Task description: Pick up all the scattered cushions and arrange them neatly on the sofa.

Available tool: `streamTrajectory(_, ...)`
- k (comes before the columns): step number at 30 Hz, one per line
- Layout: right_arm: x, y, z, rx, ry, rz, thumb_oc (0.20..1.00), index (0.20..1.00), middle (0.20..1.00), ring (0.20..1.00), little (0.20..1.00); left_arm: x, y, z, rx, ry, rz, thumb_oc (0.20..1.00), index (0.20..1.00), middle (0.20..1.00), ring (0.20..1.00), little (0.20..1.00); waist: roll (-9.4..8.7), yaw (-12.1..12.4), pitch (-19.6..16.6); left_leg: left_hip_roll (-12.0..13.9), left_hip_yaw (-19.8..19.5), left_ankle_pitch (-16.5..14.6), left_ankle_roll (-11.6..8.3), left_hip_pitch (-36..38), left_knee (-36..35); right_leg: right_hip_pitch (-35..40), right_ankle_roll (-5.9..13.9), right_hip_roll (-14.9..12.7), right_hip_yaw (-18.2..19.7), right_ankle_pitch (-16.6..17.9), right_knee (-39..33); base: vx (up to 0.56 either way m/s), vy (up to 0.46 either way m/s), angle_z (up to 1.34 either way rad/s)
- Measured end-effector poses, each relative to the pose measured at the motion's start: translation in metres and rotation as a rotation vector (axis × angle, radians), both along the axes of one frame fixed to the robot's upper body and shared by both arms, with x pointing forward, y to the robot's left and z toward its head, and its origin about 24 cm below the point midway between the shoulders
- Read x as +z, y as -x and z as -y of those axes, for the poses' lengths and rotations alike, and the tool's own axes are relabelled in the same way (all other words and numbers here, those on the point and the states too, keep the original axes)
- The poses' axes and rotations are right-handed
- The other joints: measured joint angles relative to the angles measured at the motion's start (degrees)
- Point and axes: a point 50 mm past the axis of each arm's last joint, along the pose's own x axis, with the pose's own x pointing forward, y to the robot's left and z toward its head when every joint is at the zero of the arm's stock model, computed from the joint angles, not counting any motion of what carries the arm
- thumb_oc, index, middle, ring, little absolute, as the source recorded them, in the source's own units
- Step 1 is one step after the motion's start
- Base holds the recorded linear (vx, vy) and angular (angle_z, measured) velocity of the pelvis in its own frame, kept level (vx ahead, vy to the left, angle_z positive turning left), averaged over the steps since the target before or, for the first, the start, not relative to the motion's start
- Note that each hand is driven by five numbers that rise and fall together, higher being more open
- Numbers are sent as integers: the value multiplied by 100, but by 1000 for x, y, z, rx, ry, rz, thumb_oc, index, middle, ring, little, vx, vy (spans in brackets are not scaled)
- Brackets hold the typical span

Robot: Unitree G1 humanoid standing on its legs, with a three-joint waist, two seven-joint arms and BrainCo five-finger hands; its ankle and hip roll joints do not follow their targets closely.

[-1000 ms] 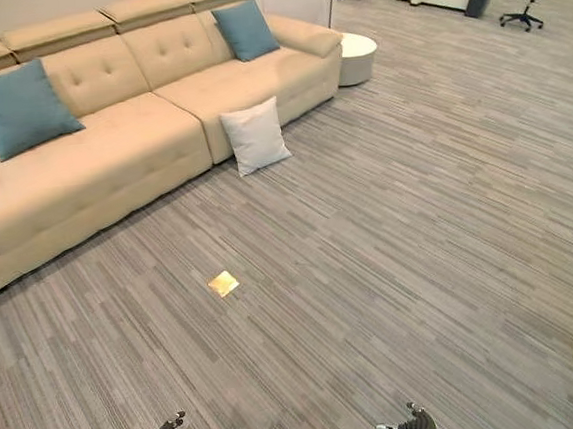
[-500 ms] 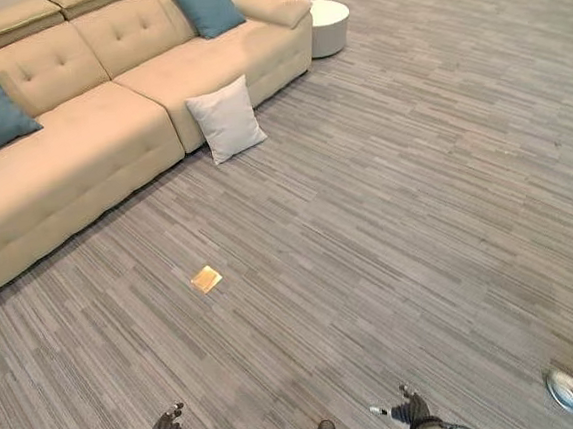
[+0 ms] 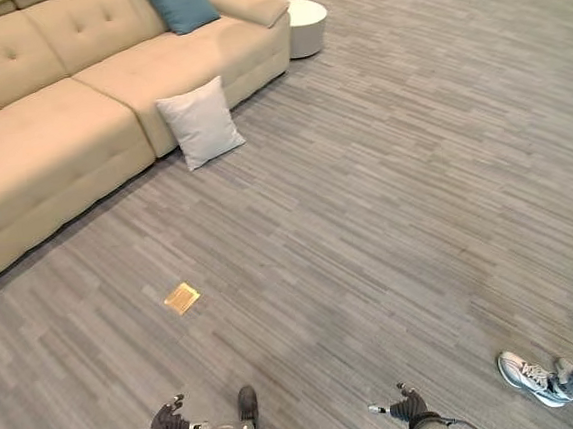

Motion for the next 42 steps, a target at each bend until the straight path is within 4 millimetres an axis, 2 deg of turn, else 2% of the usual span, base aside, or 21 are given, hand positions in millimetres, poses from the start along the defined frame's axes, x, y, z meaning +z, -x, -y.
streamTrajectory(2, 1, 0, 1, 10, 3, 3, 1000, 1000, 1000, 1000, 1000, -1, -1, 4, -5, 11, 1, 1000, 1000, 1000, 1000, 1000, 147, -69, 62, -21, -85, -95, 127, 372, -138, -878, 497, -282, -169, -66, 2181, 157, 108, -7)
streamTrajectory(5, 1, -4, -8, 47, -15, 14, 1000, 1000, 1000, 1000, 1000, 1, -6, 4, -32, -1, 11, 1000, 1000, 1000, 1000, 1000, 121, -148, 101, -223, -156, -376, 300, 702, -225, -1788, 569, -867, -263, -188, 3537, 331, 16, 36)
streamTrajectory(7, 5, -17, -9, 56, -16, 51, 1000, 1000, 1000, 1000, 1000, 0, -5, 8, -34, 9, 5, 1000, 1000, 1000, 1000, 1000, 206, -171, 148, -207, -220, -477, 306, 944, -378, -2097, 502, -971, -533, -148, 2858, 263, -80, -4)
streamTrajectory(10, 10, -29, -13, 71, -26, 95, 1000, 1000, 1000, 1000, 1000, -2, -4, 13, -32, 24, 0, 1000, 1000, 1000, 1000, 1000, 274, -321, 249, -251, -306, -777, 59, 1207, -355, -2491, 452, -993, -590, 610, 729, 421, -162, 21)
streamTrajectory(12, 11, -33, -15, 80, -28, 107, 1000, 1000, 1000, 1000, 1000, -2, -4, 13, -24, 24, 0, 1000, 1000, 1000, 1000, 1000, 175, -329, 214, -317, -359, -994, 40, 1379, -312, -2527, 606, -938, -619, 1153, -841, 392, -156, 26)
streamTrajectory(15, 6, -21, -14, 70, -25, 68, 1000, 1000, 1000, 1000, 1000, -7, 10, 16, -20, 34, -35, 1000, 1000, 1000, 1000, 1000, 94, -495, 181, -220, -553, -1426, -200, 1943, -305, -2461, 439, -885, -735, 1434, -437, 572, -255, 33)
streamTrajectory(16, 2, -8, -8, 49, -16, 29, 1000, 1000, 1000, 1000, 1000, -8, 16, 14, -12, 30, -54, 1000, 1000, 1000, 1000, 1000, 264, -505, 57, 46, -678, -1660, -387, 2295, -297, -2378, 133, -758, -732, 1637, 71, 330, -255, 45)
streamTrajectory(17, 0, 0, -6, 27, -18, 13, 1000, 1000, 1000, 1000, 1000, -10, 21, 16, -17, 35, -64, 1000, 1000, 1000, 1000, 1000, 298, -516, -41, 201, -696, -1733, -500, 2297, -112, -2318, 25, -634, -736, 1728, 177, 415, -389, 46)
streamTrajectory(19, -1, 2, -9, 12, -35, 11, 1000, 1000, 1000, 1000, 1000, -10, 22, 15, -12, 35, -72, 1000, 1000, 1000, 1000, 1000, 222, -460, -140, 440, -682, -1749, -786, 1607, 1740, -1873, -456, -412, -752, 1693, -16, 179, -280, 17)
streamTrajectory(21, 2, -6, -10, 31, -37, 40, 1000, 1000, 1000, 1000, 1000, -7, 15, 8, -9, 17, -52, 1000, 1000, 1000, 1000, 1000, 133, -340, -184, 700, -708, -1286, -1070, 584, 3870, -1498, -708, -226, -803, 1559, -366, 239, -280, -18)
streamTrajectory(23, 6, -19, -11, 44, -32, 72, 1000, 1000, 1000, 1000, 1000, -3, 3, 9, -13, 19, -15, 1000, 1000, 1000, 1000, 1000, 110, -286, -102, 855, -658, -1276, -1007, -130, 4840, -1176, -966, -72, -777, 1302, -559, 283, -175, -4)
streamTrajectory(25, 7, -26, -15, 51, -40, 82, 1000, 1000, 1000, 1000, 1000, 5, -16, 6, -24, 14, 52, 1000, 1000, 1000, 1000, 1000, -33, -143, 66, 867, -276, -1329, -878, -676, 4779, -599, -965, -28, -829, 1213, -823, 283, -60, -2)
streamTrajectory(28, 11, -34, -19, 59, -50, 124, 1000, 1000, 1000, 1000, 1000, 8, -22, 9, -37, 26, 83, 1000, 1000, 1000, 1000, 1000, -69, -188, 111, 732, -63, -1254, -822, -1057, 3242, -195, -866, 86, -867, 1072, -1111, 365, 18, -6)
streamTrajectory(29, 11, -35, -20, 66, -46, 120, 1000, 1000, 1000, 1000, 1000, 8, -26, 12, -48, 36, 88, 1000, 1000, 1000, 1000, 1000, -12, -198, 139, 523, -46, -1062, -766, -1111, 1933, 14, -731, 126, -881, 831, -1114, 491, 43, 3)
streamTrajectory(32, 7, -27, -16, 62, -33, 81, 1000, 1000, 1000, 1000, 1000, 8, -27, 14, -31, 48, 86, 1000, 1000, 1000, 1000, 1000, 112, -120, 213, 297, 95, -343, -785, -1031, 173, 441, -560, 245, -890, 469, -1122, 387, 53, 2)
streamTrajectory(35, 4, -19, -16, 59, -32, 56, 1000, 1000, 1000, 1000, 1000, 4, -14, 7, 17, 45, 59, 1000, 1000, 1000, 1000, 1000, 130, 81, 194, 303, 338, -44, -651, -739, 163, 971, -243, 283, -624, 74, -1116, 331, 76, -39)
streamTrajectory(36, 2, -17, -25, 72, -53, 52, 1000, 1000, 1000, 1000, 1000, 4, -6, -5, 25, 16, 36, 1000, 1000, 1000, 1000, 1000, -160, 95, 22, 65, 401, 38, -398, -673, 260, 966, -57, -36, -565, -84, -894, 381, 106, -42)
streamTrajectory(38, 2, -17, -26, 82, -54, 50, 1000, 1000, 1000, 1000, 1000, 3, -4, -8, 36, 7, 19, 1000, 1000, 1000, 1000, 1000, -242, 124, -22, -39, 475, -100, -302, -483, 234, 935, -3, -187, -553, -21, -495, 350, 201, -17)
streamTrajectory(40, 1, -16, -25, 94, -50, 41, 1000, 1000, 1000, 1000, 1000, 2, -2, -7, 34, 9, 7, 1000, 1000, 1000, 1000, 1000, -183, 142, -38, -86, 560, -215, -108, -106, 140, 474, 343, -419, -448, -2, 961, 276, 226, -17)
streamTrajectory(41, 2, -15, -25, 115, -51, 47, 1000, 1000, 1000, 1000, 1000, -2, 9, -4, 40, 18, -20, 1000, 1000, 1000, 1000, 1000, -12, 35, -88, -64, 367, -154, 101, 137, -24, -270, 786, -567, -415, -194, 2441, 260, 150, 14)
streamTrajectory(42, 2, -13, -27, 118, -60, 49, 1000, 1000, 1000, 1000, 1000, -2, 11, -3, 31, 17, -26, 1000, 1000, 1000, 1000, 1000, -49, -18, -124, -120, 356, -197, 91, 169, -57, -521, 825, -702, -445, -194, 2897, 183, 84, 37)
